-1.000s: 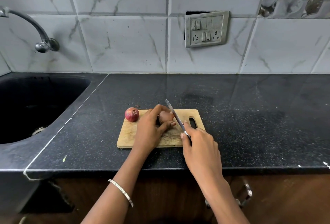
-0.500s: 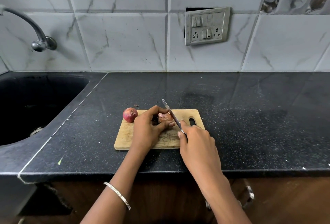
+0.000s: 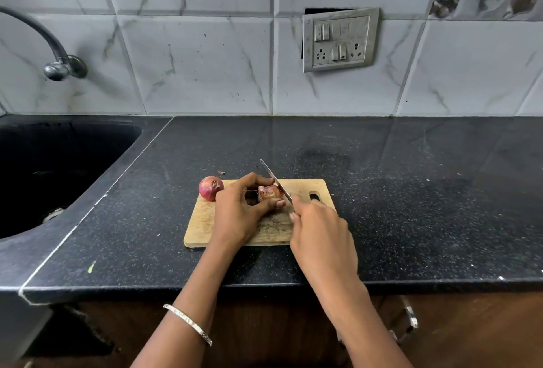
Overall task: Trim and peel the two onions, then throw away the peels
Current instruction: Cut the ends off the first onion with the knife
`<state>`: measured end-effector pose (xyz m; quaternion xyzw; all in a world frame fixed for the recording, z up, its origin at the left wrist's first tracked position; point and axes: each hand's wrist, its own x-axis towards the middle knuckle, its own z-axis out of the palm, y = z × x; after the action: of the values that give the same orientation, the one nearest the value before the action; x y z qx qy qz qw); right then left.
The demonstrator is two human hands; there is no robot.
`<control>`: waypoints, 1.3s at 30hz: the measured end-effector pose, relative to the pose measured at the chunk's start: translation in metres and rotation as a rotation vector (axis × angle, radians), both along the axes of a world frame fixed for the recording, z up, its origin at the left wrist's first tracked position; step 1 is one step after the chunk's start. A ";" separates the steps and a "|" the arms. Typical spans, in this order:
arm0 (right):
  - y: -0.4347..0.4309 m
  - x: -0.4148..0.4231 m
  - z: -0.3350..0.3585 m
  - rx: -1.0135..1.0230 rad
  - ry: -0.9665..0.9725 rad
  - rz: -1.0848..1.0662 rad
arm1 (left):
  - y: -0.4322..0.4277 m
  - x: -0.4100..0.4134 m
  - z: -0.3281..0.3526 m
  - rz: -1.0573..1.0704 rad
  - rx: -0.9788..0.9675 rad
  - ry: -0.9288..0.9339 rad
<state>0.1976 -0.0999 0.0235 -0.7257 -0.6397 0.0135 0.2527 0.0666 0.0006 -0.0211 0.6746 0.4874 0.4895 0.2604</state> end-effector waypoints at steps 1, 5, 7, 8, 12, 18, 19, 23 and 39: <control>0.005 -0.003 0.003 -0.004 -0.004 0.004 | 0.000 0.000 0.000 0.001 0.002 0.001; 0.009 -0.005 0.003 -0.002 0.012 0.011 | -0.001 0.001 0.001 0.021 0.013 -0.005; -0.001 -0.001 -0.003 -0.003 0.010 0.008 | 0.000 0.002 0.000 0.027 0.015 0.001; -0.008 0.001 -0.006 -0.004 0.016 0.007 | 0.000 0.001 0.000 0.025 0.015 0.003; -0.012 0.005 -0.007 -0.014 0.062 -0.007 | -0.001 0.000 0.001 0.009 0.011 0.010; 0.015 -0.008 0.007 -0.041 0.057 0.003 | -0.003 0.000 0.003 0.012 0.010 0.000; 0.013 -0.006 0.006 -0.042 0.058 0.007 | -0.003 0.001 0.004 0.015 0.009 -0.001; -0.014 0.005 -0.004 -0.032 0.041 -0.007 | -0.001 0.000 0.003 0.008 -0.004 -0.005; -0.018 0.005 -0.001 -0.086 0.060 -0.039 | -0.001 0.000 0.001 -0.007 -0.015 -0.001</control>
<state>0.2025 -0.1182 0.0221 -0.7474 -0.6165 0.0581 0.2406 0.0668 -0.0008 -0.0198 0.6742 0.4886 0.4850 0.2676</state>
